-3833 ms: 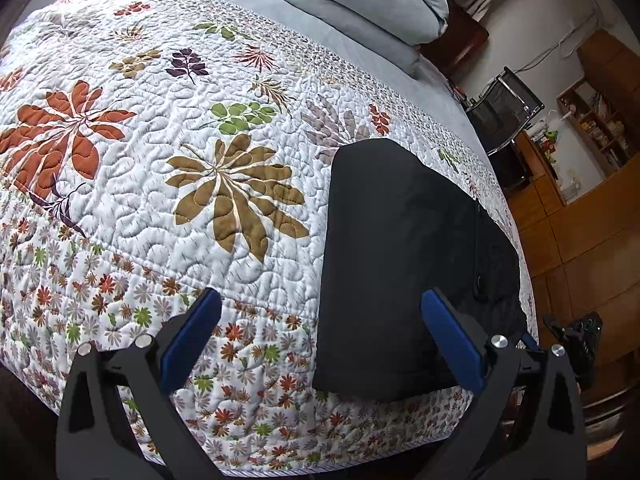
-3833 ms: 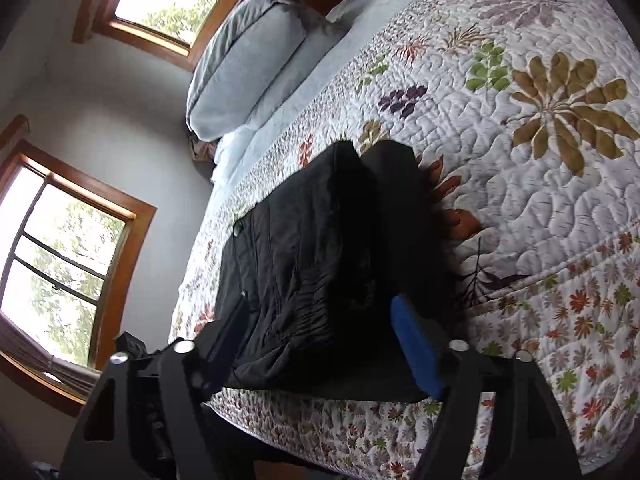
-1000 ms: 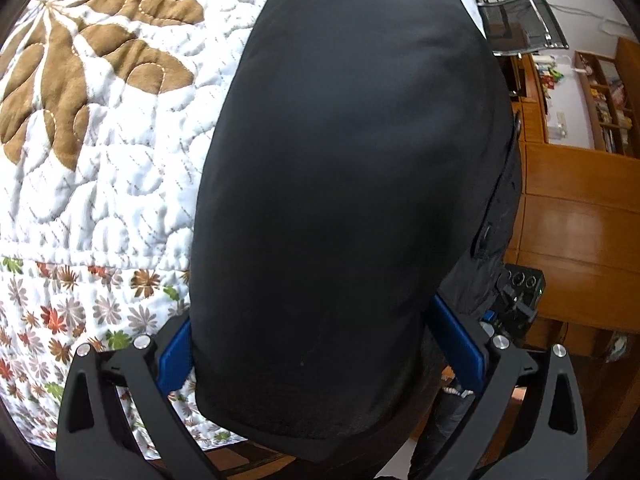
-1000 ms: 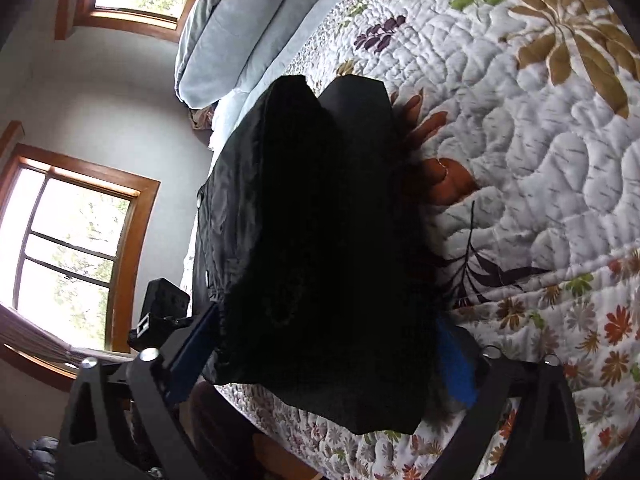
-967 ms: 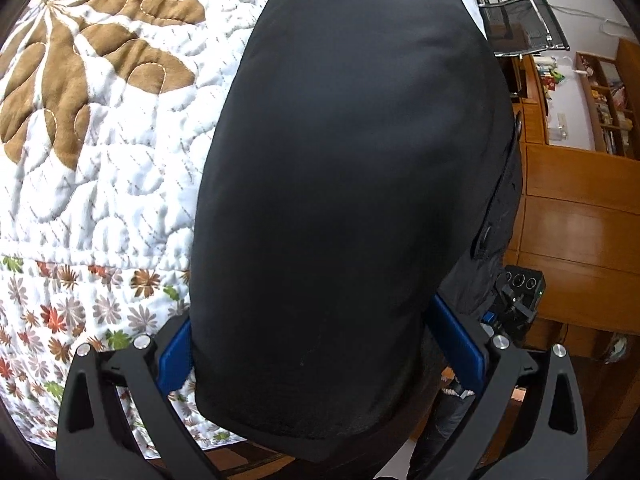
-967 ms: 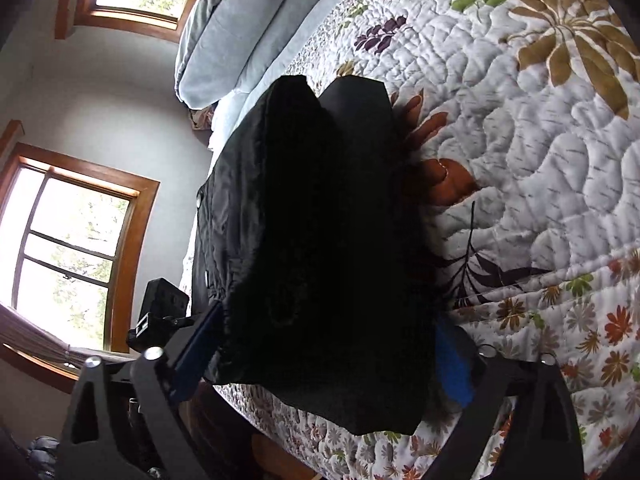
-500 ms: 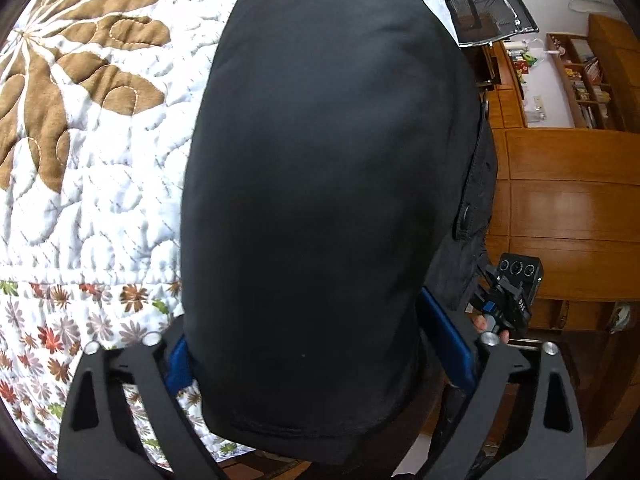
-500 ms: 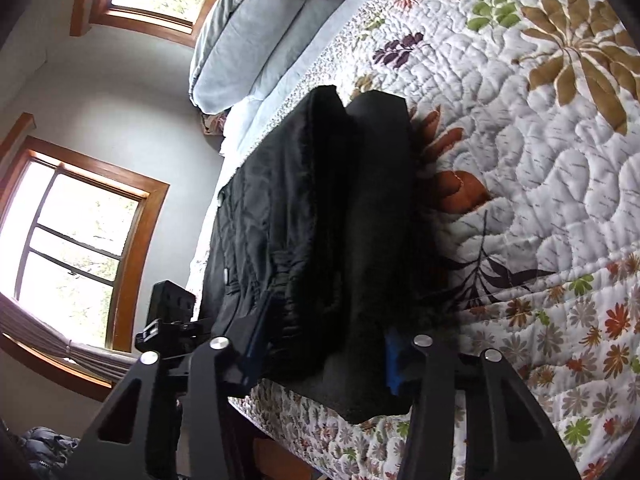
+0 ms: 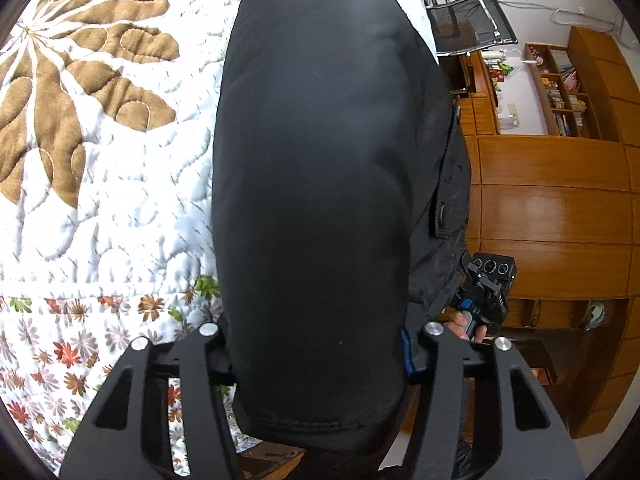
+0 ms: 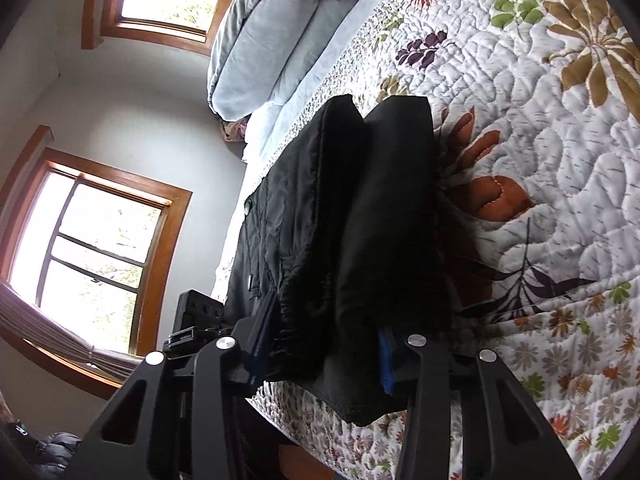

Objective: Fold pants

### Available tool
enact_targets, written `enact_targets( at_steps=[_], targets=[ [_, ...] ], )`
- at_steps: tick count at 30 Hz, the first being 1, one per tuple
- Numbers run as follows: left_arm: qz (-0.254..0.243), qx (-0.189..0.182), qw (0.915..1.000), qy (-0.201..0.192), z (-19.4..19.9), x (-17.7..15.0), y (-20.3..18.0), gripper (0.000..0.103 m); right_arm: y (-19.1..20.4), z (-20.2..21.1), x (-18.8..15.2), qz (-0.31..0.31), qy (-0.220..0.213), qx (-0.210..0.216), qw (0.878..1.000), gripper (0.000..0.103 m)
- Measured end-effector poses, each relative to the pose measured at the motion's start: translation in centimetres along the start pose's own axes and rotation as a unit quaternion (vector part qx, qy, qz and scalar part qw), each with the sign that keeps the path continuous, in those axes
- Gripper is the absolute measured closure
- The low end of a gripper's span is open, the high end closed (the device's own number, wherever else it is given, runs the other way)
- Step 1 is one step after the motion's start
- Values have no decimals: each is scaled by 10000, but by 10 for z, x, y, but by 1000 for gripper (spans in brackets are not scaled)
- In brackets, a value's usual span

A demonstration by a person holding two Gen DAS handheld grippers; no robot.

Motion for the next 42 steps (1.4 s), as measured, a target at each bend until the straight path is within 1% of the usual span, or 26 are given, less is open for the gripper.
enact_targets(
  at_steps=[5,8,14,18,22,26,32,38,42],
  targets=[
    [28,-54,9997,-220,12,0,7,54,9,-15,13,63,30,40,10000,62],
    [74,-87,9994,-331,23,0,20,54,12,-25,23,107,75,65,9999,62],
    [172,-71,9983,-556,42,6,33,53,26,-54,51,229,240,48,9994,62],
    [200,-15,9973,-713,59,15,42,53,36,-76,71,281,355,-22,9990,62],
    [204,129,9961,-854,78,27,49,53,45,-97,89,300,454,-43,9985,62],
    [176,286,9952,-915,92,39,55,52,52,-116,106,303,512,-53,9982,62],
    [125,455,9943,-953,107,60,60,51,52,-134,121,267,516,-24,9983,62],
    [101,503,9939,-981,117,65,67,47,47,-140,130,275,535,4,9982,62],
    [47,561,9936,-980,117,66,68,43,41,-138,132,275,523,67,9982,62]
  ],
)
Point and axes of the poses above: each gripper's, at about its wrist camera, not at the fingertips, and z roughly against the way its jaws point, y to its left, x to its top, the point moved 3 cm from there along -z, roughly the way its jaws point, and after that the axes turned 13 degrees about y, right-handed, at the moved point
